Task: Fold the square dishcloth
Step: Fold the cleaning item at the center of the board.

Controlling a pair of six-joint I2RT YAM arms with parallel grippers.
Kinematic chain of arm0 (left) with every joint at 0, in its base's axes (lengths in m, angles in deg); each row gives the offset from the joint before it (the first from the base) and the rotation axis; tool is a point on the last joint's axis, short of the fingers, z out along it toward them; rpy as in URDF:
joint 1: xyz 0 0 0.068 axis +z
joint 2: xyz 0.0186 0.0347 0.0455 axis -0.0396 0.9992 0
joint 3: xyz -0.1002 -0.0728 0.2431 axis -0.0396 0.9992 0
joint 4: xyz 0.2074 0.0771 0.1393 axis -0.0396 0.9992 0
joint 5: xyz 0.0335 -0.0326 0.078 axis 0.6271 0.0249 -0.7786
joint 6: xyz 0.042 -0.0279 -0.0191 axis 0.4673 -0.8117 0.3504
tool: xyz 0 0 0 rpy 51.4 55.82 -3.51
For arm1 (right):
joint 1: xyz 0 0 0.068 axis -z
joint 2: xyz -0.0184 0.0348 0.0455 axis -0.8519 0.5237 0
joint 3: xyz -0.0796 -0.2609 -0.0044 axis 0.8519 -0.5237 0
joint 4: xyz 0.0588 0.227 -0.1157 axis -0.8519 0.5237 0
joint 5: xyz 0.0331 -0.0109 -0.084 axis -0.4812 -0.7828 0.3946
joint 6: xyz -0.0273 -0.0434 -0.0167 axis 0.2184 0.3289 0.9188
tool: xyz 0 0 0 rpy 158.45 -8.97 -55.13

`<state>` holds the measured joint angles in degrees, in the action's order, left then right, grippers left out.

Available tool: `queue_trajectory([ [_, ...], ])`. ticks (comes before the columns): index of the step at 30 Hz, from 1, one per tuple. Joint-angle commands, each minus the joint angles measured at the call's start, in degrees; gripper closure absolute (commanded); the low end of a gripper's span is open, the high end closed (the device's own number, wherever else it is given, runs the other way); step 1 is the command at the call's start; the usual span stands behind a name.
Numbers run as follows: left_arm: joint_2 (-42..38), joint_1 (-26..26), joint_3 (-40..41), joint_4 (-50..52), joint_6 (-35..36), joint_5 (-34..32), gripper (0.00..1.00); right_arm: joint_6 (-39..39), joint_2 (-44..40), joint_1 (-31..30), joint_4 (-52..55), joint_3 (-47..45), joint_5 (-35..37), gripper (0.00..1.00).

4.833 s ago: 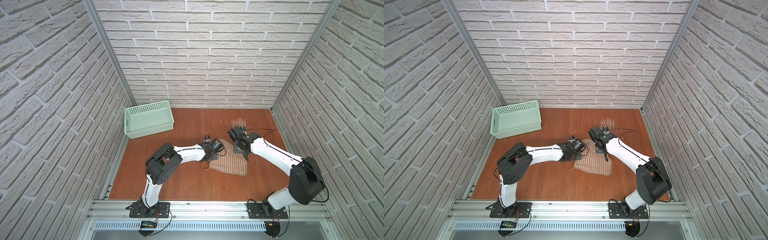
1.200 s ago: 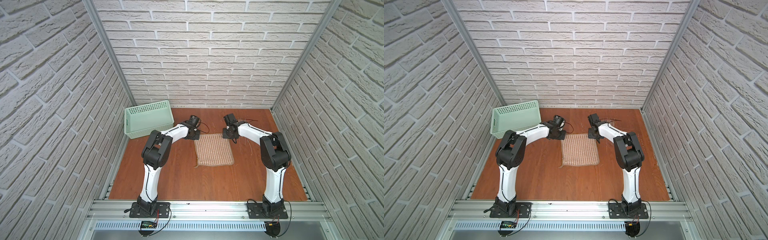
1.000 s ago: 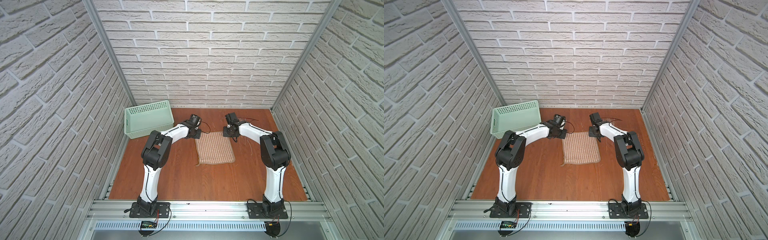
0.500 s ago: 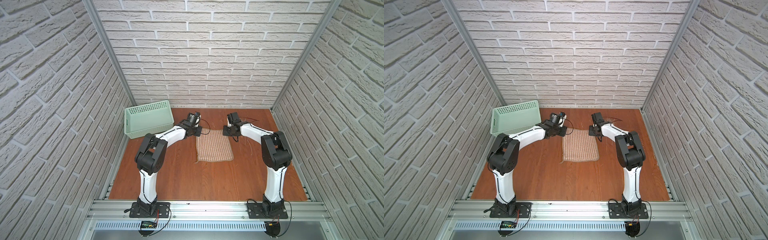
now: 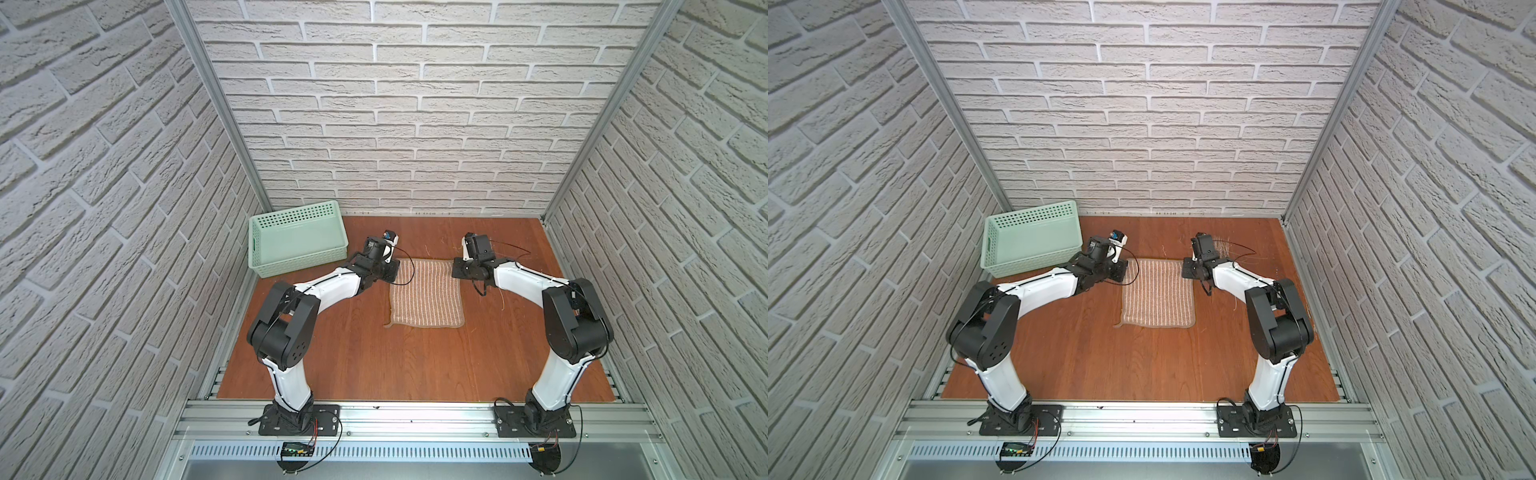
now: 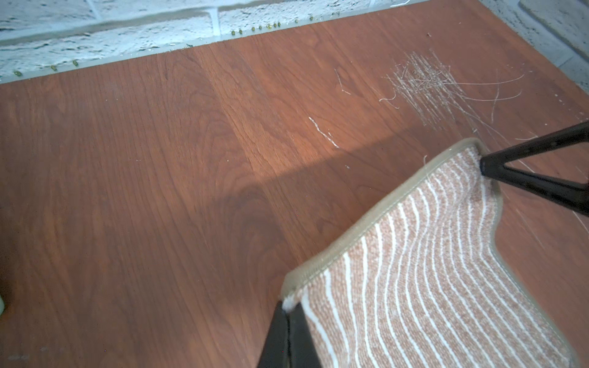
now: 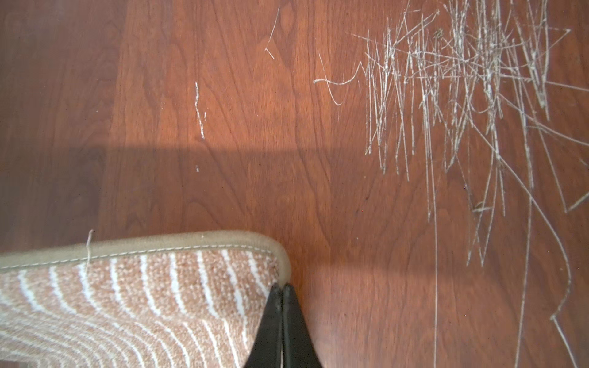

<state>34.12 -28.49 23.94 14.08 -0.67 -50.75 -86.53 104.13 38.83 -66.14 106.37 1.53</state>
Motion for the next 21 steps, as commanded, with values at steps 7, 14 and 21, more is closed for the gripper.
queue_trajectory([
  [7,-6.62,-1.88,9.93,-11.45,1.65,2.5,1.0,-2.02,-7.19,-0.42,-8.04,-8.56,-2.53,0.97],
  [14,-11.03,-3.95,16.38,-13.15,1.64,1.09,1.0,-2.53,-12.15,-1.6,-9.64,-14.78,-3.06,0.97],
  [21,-14.96,-4.68,21.4,-13.99,0.21,-1.04,1.0,-3.15,-17.85,-3.89,-9.54,-20.27,-2.85,0.97],
])
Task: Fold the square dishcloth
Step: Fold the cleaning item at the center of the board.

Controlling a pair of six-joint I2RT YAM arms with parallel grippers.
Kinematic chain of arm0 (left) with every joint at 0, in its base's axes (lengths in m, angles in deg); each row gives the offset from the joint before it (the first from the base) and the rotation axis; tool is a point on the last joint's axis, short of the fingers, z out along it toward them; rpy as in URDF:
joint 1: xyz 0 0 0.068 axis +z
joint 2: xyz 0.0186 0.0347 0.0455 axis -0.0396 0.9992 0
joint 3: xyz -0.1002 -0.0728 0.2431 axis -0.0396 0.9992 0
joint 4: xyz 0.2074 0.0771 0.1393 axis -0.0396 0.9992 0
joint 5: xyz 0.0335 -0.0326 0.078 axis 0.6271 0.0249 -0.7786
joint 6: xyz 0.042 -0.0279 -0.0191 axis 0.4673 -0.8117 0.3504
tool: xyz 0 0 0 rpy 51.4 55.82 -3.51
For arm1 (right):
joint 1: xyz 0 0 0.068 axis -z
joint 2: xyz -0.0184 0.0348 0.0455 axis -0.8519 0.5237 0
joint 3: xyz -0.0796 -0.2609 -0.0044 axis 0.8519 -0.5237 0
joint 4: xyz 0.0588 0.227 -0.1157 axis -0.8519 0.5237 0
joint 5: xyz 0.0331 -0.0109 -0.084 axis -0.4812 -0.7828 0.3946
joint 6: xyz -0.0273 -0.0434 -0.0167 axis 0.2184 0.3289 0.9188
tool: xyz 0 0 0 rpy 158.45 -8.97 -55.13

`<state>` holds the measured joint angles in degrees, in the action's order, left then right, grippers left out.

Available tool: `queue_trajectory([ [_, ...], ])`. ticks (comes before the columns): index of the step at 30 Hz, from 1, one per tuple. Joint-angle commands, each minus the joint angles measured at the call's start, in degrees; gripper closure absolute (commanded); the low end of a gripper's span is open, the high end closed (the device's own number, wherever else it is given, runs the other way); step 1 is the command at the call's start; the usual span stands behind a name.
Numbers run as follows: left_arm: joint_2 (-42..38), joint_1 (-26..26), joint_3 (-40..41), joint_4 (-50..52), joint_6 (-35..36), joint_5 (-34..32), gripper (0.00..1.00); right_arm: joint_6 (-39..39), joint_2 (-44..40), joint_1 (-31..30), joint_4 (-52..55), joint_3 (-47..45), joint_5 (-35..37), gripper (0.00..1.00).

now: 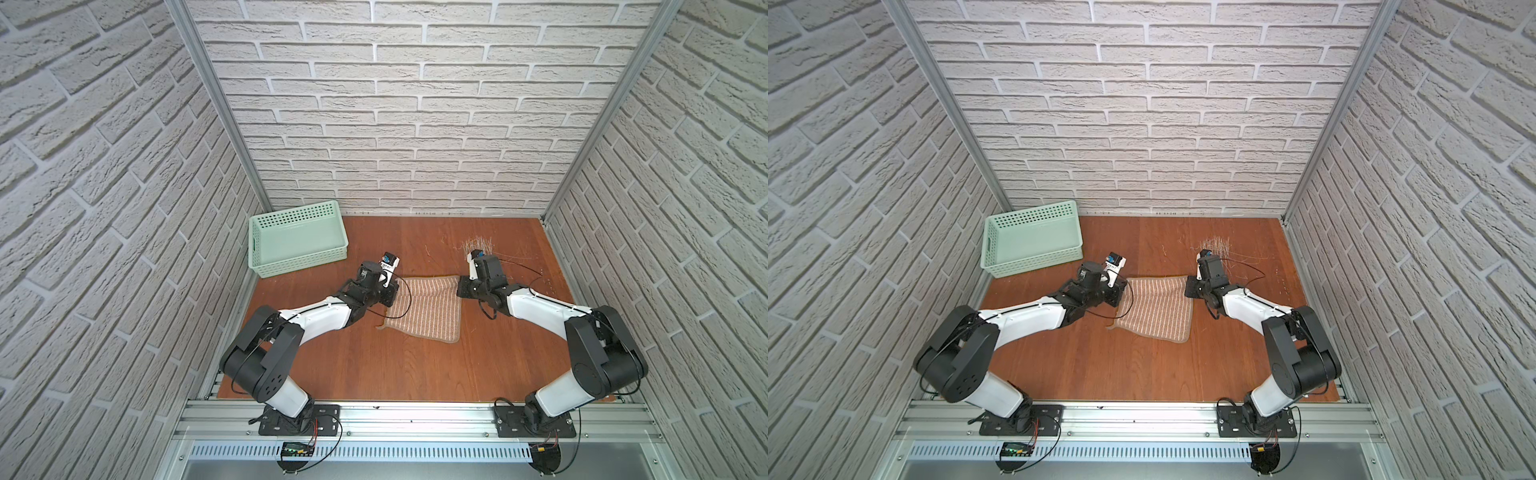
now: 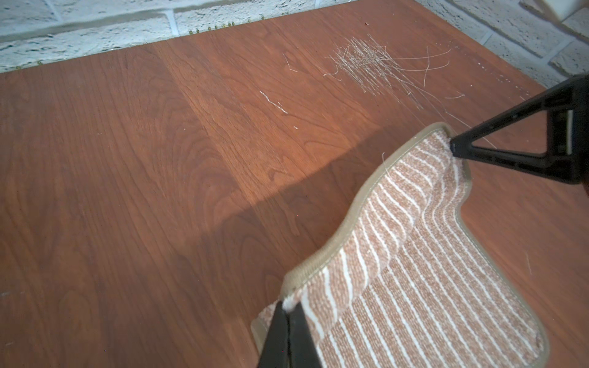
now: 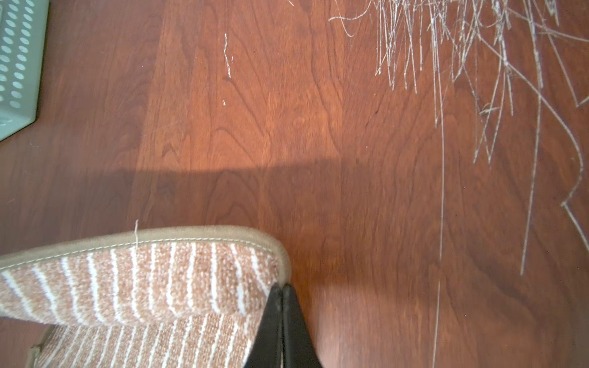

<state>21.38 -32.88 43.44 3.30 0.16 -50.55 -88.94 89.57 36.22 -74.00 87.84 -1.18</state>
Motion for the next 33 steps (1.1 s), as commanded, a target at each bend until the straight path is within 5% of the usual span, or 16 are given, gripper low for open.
queue_trajectory([
  [1,-2.65,-0.43,2.45,-3.32,-0.67,-1.3,1.0,-0.92,-4.07,-1.77,-1.4,-2.43,-0.03,0.97],
  [13,-7.6,-1.77,11.26,-4.66,-6.33,-2.26,1.0,-6.96,-13.79,-11.79,2.09,-13.39,5.24,0.88],
  [18,-8.74,-2.55,14.63,-4.33,-10.06,-0.98,0.79,-10.61,-16.72,-13.17,4.77,-16.8,7.6,0.7],
  [27,-10.74,-4.88,16.83,-2.59,-17.13,1.4,0.42,-18.1,-26.04,-14.1,18.13,-14.91,10.77,0.65],
  [31,-13.7,-5.62,18.04,-1.08,-20.64,0.9,0.41,-22.56,-30.39,-14.3,25.88,-12.79,13.59,0.64],
  [33,-15.58,-5.69,18.63,0.39,-22.52,-0.2,0.3,-24.31,-31.66,-14.37,29.1,-11.34,15.13,0.63],
])
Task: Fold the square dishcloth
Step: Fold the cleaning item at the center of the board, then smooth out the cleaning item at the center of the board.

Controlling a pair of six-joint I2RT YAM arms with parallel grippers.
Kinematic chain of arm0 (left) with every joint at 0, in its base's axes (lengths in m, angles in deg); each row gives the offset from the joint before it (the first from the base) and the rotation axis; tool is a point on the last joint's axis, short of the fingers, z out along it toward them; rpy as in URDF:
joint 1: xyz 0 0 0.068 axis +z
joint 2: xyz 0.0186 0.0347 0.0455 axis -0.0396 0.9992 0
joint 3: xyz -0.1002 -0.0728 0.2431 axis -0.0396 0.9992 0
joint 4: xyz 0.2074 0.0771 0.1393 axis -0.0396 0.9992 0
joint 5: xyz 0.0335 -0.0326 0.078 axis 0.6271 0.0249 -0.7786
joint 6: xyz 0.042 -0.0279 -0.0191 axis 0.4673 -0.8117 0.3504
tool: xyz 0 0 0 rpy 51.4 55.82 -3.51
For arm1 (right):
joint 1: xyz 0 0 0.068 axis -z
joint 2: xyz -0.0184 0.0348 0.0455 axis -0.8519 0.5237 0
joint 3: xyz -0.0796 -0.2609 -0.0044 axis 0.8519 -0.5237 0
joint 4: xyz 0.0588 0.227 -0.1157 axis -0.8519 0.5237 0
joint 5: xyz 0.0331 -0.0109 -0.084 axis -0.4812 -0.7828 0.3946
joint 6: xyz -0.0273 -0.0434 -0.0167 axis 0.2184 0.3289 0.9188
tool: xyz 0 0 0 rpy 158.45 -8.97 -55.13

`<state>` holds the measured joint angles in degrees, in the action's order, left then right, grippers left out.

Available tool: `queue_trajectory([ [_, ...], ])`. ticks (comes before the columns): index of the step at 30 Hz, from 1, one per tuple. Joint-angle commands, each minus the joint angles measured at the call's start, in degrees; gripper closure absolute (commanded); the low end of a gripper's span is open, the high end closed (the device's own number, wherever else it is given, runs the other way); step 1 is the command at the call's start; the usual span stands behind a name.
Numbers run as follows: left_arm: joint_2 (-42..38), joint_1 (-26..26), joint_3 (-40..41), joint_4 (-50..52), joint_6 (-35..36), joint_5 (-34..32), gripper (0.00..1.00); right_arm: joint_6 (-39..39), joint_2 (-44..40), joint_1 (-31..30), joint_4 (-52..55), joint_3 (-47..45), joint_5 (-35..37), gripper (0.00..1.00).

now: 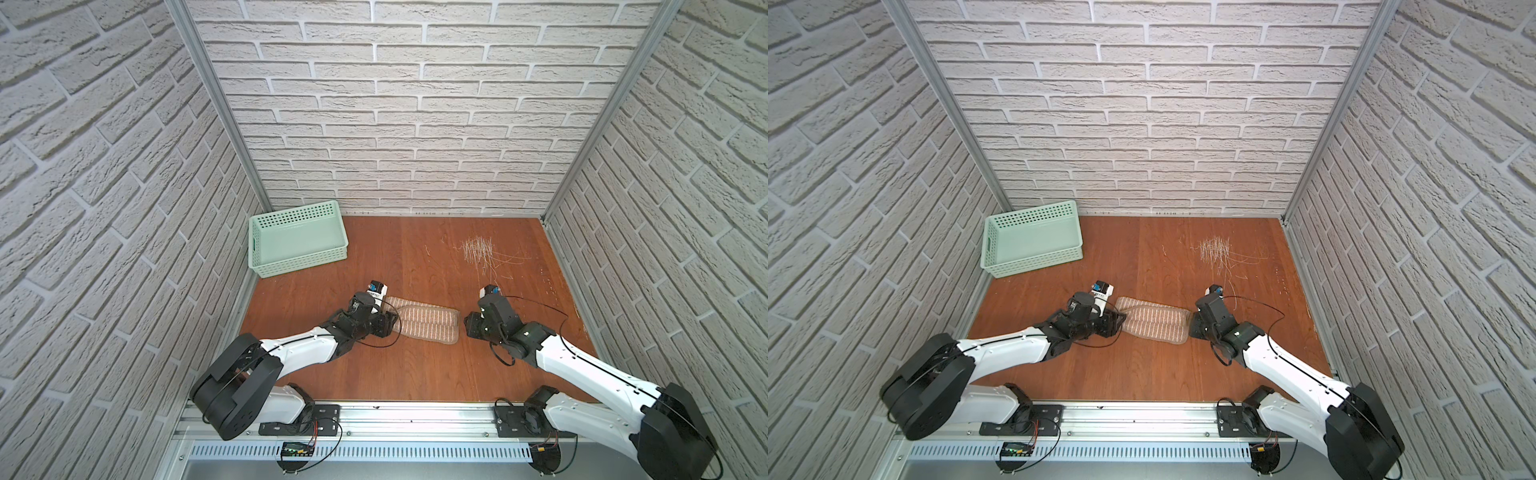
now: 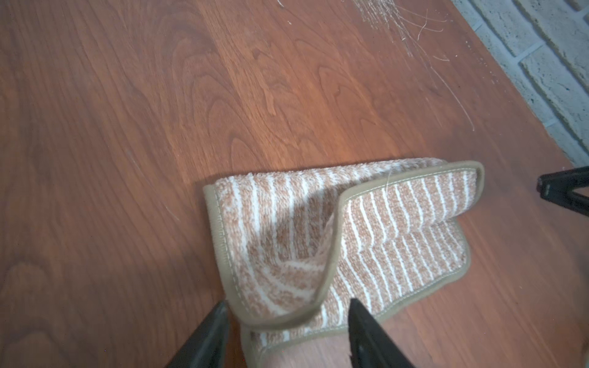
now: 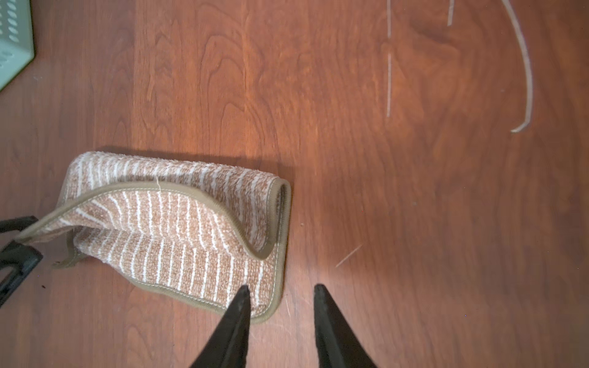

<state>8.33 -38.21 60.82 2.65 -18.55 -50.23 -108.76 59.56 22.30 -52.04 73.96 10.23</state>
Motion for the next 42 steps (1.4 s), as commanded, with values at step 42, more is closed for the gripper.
queue_trajectory([
  [42,11.26,1.23,-15.28,27.44,-24.97,-1.77,0.53,-9.3,31.93,-6.67,7.61,17.06,-3.02,0.84],
])
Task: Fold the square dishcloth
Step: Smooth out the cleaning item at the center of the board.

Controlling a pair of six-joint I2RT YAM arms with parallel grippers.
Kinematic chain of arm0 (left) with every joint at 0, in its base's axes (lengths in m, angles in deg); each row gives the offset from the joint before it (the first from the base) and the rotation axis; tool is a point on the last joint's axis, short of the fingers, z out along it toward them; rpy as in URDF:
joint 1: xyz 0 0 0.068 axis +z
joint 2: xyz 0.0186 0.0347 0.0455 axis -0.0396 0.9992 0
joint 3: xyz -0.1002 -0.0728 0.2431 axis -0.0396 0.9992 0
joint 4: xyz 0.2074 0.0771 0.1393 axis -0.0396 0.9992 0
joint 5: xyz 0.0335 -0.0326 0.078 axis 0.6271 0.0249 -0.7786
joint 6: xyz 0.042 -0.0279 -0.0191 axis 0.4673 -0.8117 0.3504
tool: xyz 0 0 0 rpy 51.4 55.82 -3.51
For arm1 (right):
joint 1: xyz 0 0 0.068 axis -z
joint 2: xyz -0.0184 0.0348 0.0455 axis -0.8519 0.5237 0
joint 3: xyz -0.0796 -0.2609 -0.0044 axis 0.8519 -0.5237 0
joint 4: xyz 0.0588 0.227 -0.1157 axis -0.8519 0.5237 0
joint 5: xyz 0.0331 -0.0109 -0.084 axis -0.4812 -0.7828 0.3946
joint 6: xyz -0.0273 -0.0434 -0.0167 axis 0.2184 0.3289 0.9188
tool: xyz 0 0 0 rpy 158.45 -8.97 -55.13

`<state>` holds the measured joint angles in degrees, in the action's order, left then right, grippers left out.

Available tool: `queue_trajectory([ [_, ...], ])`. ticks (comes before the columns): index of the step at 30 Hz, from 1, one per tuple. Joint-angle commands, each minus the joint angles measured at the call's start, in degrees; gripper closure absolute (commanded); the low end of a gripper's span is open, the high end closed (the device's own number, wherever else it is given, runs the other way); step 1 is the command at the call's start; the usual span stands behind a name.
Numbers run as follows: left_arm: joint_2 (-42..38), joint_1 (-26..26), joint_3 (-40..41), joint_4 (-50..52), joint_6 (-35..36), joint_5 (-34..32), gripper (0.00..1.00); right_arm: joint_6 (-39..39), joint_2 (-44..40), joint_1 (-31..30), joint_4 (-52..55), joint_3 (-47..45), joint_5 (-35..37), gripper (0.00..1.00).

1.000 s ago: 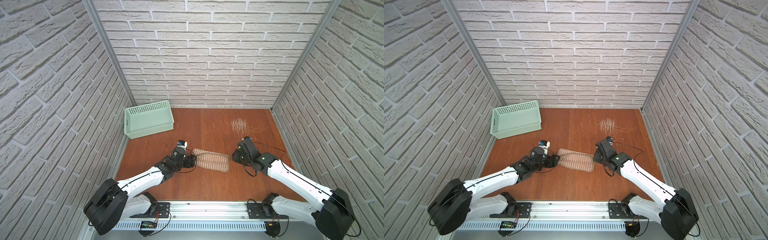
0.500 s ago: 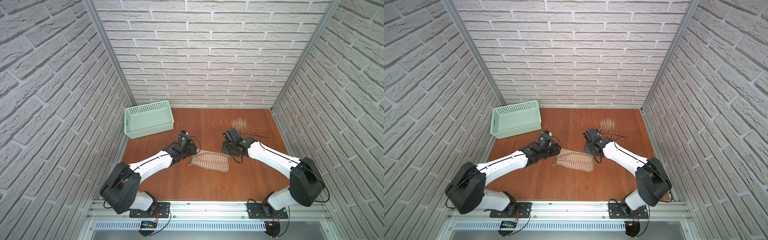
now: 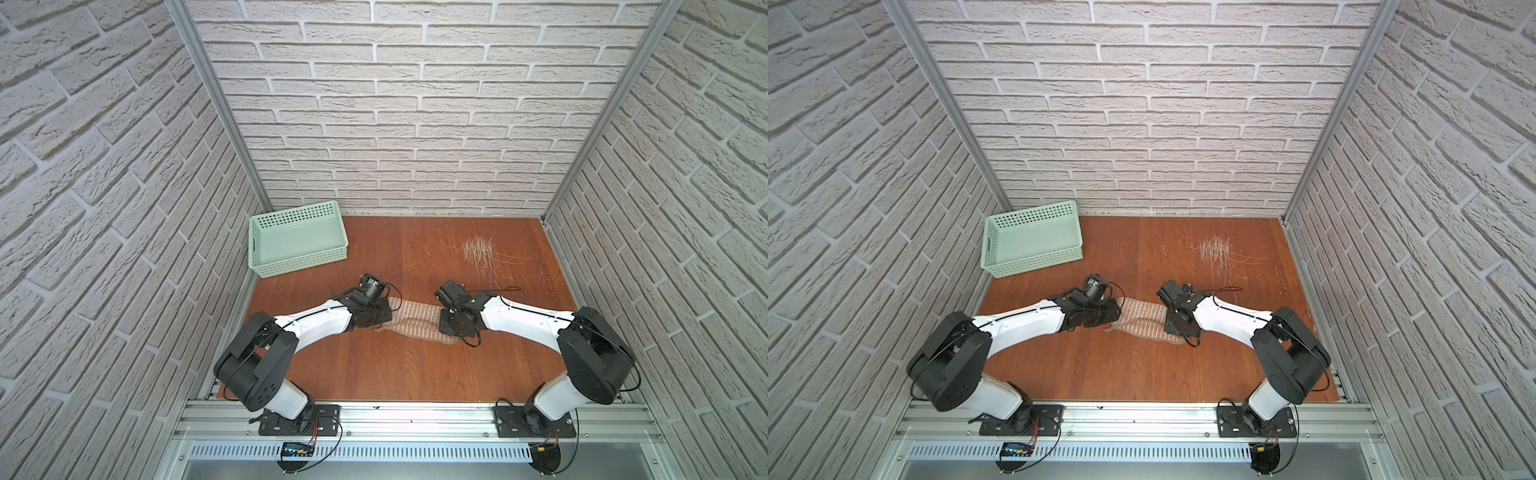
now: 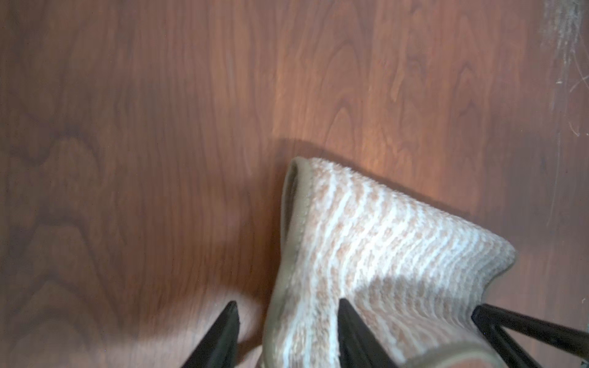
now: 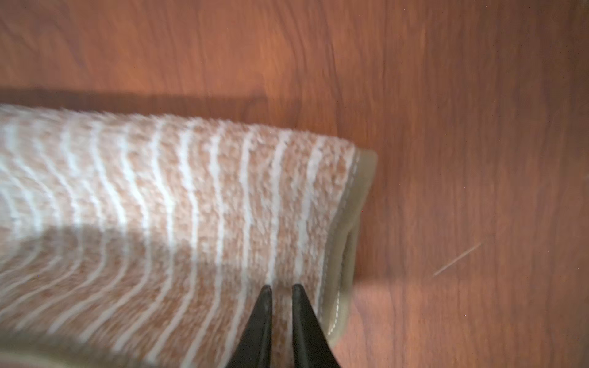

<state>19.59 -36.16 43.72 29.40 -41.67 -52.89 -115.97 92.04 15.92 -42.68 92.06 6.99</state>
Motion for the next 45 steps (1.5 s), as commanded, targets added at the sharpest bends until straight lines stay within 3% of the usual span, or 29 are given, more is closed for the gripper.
queue_trajectory([
  [1,-0.02,-0.98,2.26,0.34,-2.17,0.84,0.56,-1.98,-0.26,-0.3,-1.69,-0.96,0.82,0.84],
  [11,2.28,-2.95,0.97,-3.72,-4.38,-0.58,0.67,4.87,3.06,1.28,-1.07,4.98,8.93,0.82],
  [17,0.92,-4.48,1.78,-6.9,-10.61,-6.79,0.6,11.47,6.98,5.49,-2.24,10.0,10.35,0.82],
  [26,-5.21,-5.32,5.21,-3.21,-14.65,-11.48,0.62,14.86,7.95,8.14,-0.39,12.83,8.26,0.82],
  [33,-7.46,-5.28,4.59,-0.81,-13.04,-8.09,0.62,10.6,2.55,7.6,4.29,10.34,6.67,0.82],
  [40,-5.36,-5.35,1.58,1.25,-10.33,-4.94,0.66,2.12,-6.15,5.06,6.04,2.43,4.54,0.72],
  [45,-4.1,-5.32,0.95,1.69,-9.81,-3.35,0.7,-3.47,-9.93,3.88,1.38,-4.96,-1.78,0.68],
])
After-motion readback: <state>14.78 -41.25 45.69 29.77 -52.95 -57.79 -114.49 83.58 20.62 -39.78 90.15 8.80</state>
